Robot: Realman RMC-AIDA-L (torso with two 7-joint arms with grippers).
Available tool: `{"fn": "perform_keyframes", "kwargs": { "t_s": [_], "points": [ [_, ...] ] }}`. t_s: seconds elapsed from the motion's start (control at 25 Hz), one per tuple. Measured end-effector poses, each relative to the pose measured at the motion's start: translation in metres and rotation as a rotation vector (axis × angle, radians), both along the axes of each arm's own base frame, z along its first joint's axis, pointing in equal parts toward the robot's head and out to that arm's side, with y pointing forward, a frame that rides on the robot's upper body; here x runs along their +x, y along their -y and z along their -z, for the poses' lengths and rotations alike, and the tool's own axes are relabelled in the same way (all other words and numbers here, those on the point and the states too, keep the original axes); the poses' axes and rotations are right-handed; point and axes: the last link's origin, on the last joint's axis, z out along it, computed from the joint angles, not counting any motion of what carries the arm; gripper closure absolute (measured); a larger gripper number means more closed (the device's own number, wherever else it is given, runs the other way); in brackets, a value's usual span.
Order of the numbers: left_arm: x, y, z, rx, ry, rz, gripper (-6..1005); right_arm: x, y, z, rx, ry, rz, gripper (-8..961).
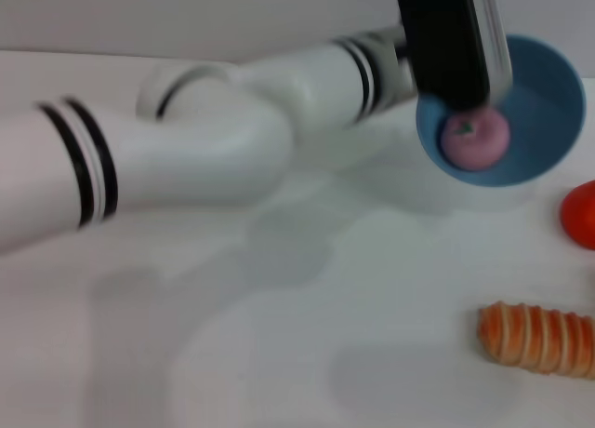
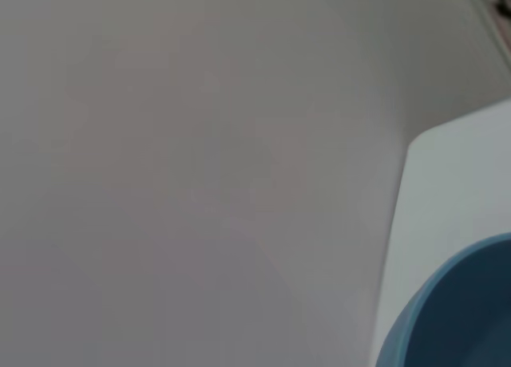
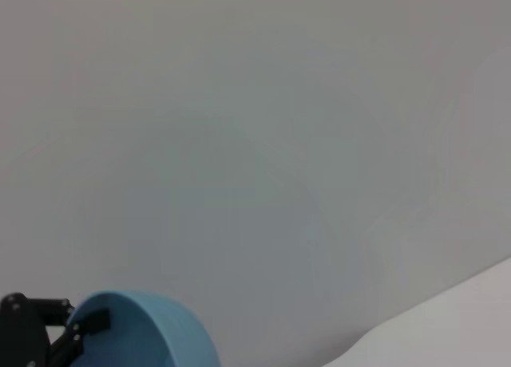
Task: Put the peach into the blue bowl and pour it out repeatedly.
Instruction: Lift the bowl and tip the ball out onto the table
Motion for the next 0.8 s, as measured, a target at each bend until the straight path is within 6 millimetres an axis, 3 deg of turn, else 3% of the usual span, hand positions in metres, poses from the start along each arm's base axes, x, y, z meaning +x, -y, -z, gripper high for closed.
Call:
{"fn": "perform_keyframes", "kwargs": {
  "t_s": [0.32, 0.8],
  "points": [
    [-0.014, 0.040, 0.007, 0.192, -0.123, 0.377, 1001, -0.003, -0.007, 0.000, 0.000, 0.000, -0.015, 442],
    [-0.022, 0.057, 0.008, 0.280, -0.185, 0.518, 1000, -0.008, -0.018, 0.000, 0.001, -0.001, -0.043, 441]
  ]
}}
